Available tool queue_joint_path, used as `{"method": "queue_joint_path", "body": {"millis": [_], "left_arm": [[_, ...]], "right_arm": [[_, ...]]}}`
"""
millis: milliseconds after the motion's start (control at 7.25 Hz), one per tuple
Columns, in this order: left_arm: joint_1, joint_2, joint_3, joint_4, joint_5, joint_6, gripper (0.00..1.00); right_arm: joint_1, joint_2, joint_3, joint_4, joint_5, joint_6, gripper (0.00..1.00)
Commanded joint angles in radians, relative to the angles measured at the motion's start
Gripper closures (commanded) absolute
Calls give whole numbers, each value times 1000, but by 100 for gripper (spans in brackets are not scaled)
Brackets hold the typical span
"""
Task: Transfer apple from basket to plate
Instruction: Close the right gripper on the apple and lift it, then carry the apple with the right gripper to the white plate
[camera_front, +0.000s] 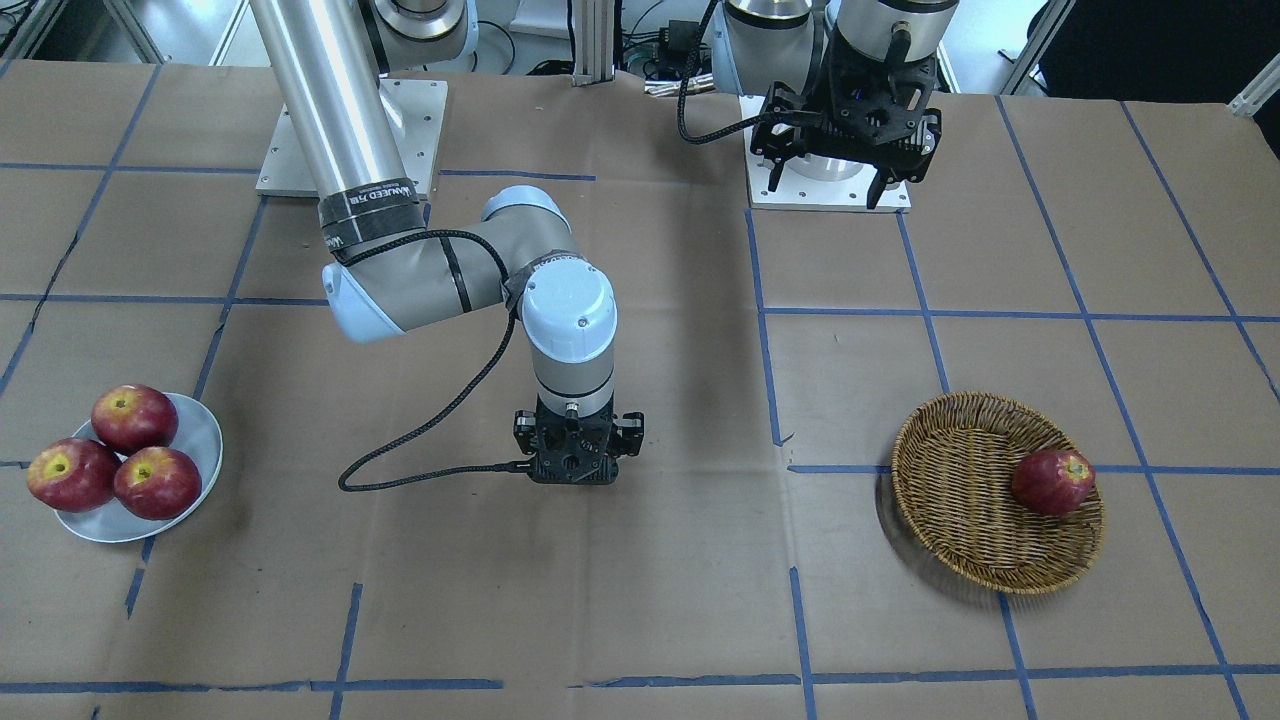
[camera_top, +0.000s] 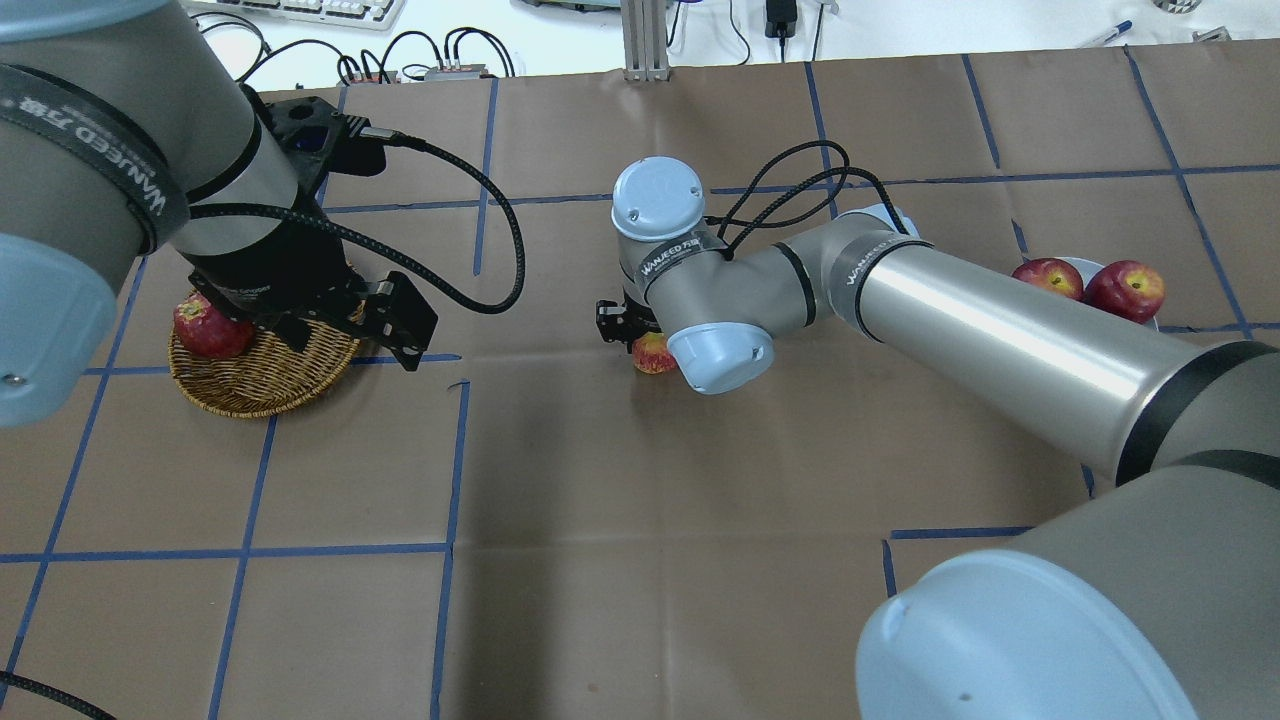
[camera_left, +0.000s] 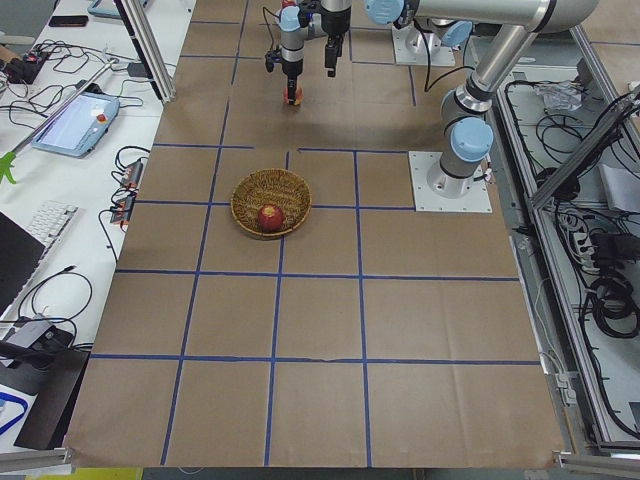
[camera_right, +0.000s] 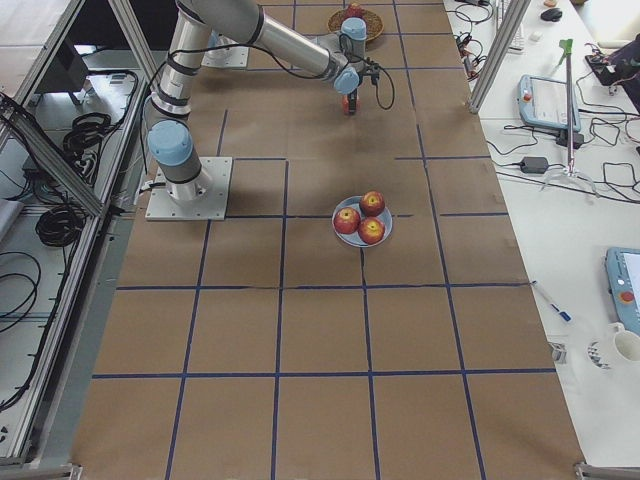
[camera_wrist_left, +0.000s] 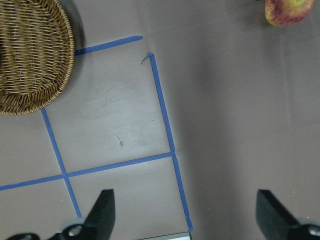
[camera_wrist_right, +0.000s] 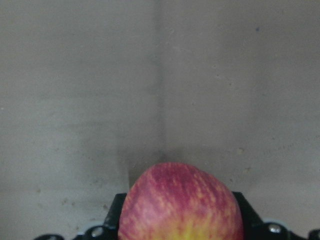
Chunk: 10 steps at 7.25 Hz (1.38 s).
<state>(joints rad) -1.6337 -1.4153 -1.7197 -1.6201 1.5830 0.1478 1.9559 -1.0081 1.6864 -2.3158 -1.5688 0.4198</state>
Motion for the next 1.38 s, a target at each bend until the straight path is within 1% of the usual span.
{"method": "queue_joint_path", "body": {"millis": [0, 138, 414, 552, 690, 828, 966, 1103, 1241], "left_arm": [[0, -2, 0, 0, -1, -4, 1], [0, -2, 0, 0, 0, -4, 1], [0, -5, 3, 0, -1, -7, 1], [0, -5, 2, 2, -1, -7, 1], [0, -1, 2, 0, 2, -2, 1], [0, -1, 2, 0, 3, -1, 1], [-2, -1, 2, 0, 3, -1, 1], [-2, 1, 2, 0, 3, -1, 1], [0, -1, 2, 0, 2, -1, 1]], "right_arm": [[-8, -12, -26, 1, -2, -1, 33], [-14, -14, -65, 18, -2, 0, 33], [-28, -29, -85, 55, -2, 0, 33], [-73, -68, -86, 105, 1, -6, 33], [-148, -131, -76, 178, 6, -71, 33], [-248, -200, -70, 272, -3, -201, 33], [-355, -251, -59, 341, -4, -319, 33], [-459, -304, -21, 360, -7, -437, 33], [-565, -338, 31, 348, -29, -551, 33]]}}
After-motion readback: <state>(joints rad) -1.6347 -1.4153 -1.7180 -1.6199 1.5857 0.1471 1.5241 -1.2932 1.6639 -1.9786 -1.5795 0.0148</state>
